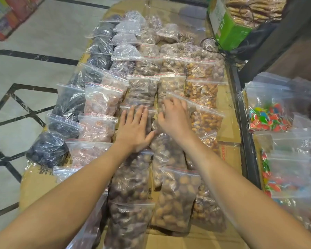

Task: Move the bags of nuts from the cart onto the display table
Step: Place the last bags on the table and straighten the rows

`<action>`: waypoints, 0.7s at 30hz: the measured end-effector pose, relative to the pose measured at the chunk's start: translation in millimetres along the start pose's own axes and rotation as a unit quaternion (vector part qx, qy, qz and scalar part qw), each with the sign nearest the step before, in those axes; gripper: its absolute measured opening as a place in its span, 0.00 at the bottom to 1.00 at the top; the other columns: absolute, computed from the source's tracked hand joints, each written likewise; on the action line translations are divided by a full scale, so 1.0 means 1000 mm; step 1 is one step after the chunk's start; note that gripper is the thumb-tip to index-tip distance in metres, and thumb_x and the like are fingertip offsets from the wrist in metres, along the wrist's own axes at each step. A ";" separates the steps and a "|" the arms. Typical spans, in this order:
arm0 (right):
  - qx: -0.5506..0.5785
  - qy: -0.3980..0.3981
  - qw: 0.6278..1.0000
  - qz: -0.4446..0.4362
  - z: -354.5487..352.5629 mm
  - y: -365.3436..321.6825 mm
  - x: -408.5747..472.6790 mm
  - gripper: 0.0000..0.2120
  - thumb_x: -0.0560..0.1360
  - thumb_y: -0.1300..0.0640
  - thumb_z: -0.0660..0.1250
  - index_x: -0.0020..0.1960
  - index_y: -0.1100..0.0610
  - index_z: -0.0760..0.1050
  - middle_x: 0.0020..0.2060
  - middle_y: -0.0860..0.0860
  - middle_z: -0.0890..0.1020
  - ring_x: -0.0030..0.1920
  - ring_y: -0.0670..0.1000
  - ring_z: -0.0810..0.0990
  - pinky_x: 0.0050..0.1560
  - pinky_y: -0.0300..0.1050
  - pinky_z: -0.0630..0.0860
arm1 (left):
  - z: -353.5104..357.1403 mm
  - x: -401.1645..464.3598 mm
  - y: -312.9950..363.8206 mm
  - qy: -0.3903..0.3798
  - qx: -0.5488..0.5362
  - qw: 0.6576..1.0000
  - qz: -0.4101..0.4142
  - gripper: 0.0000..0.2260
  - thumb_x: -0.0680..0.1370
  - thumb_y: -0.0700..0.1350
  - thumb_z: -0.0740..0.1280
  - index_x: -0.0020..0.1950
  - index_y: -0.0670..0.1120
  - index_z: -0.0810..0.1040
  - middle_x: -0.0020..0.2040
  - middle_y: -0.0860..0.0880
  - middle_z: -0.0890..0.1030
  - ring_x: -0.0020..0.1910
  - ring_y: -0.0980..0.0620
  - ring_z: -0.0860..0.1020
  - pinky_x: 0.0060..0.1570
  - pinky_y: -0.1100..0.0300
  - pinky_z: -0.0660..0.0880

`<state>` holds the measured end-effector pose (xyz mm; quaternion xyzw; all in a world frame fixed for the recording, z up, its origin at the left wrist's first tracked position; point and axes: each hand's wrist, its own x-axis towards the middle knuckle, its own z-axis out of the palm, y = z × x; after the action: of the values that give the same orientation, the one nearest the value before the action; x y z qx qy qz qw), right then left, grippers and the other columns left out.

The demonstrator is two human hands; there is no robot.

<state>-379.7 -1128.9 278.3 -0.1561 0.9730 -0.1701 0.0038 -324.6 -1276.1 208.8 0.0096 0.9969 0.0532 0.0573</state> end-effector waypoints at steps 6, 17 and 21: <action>-0.002 -0.014 1.000 0.001 -0.005 0.008 0.028 0.19 0.79 0.55 0.63 0.70 0.56 0.74 0.73 0.58 0.72 0.77 0.60 0.62 0.77 0.62 0.62 | 0.000 0.004 0.003 -0.009 0.032 0.999 0.013 0.42 0.77 0.73 0.40 0.83 0.48 0.39 0.84 0.42 0.39 0.82 0.36 0.39 0.77 0.36 0.37; -0.032 -0.072 0.996 0.033 -0.014 0.032 0.057 0.18 0.82 0.49 0.60 0.70 0.53 0.72 0.65 0.54 0.77 0.68 0.60 0.72 0.71 0.60 0.66 | -0.035 0.072 -0.003 0.044 -0.018 0.999 0.001 0.28 0.82 0.62 0.50 0.74 0.46 0.67 0.74 0.39 0.68 0.74 0.39 0.64 0.71 0.39 0.61; 0.003 -0.101 0.994 0.043 -0.017 0.040 0.067 0.22 0.81 0.45 0.57 0.71 0.54 0.71 0.61 0.54 0.80 0.64 0.59 0.78 0.66 0.62 0.75 | -0.026 0.097 -0.012 -0.031 -0.024 0.999 -0.005 0.39 0.81 0.68 0.44 0.84 0.45 0.40 0.83 0.38 0.40 0.82 0.40 0.40 0.80 0.41 0.43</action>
<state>-456.8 -1108.6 284.2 -0.1300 0.9730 -0.1557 0.1100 -424.0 -1288.4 221.8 0.0052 0.9930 0.0770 0.0891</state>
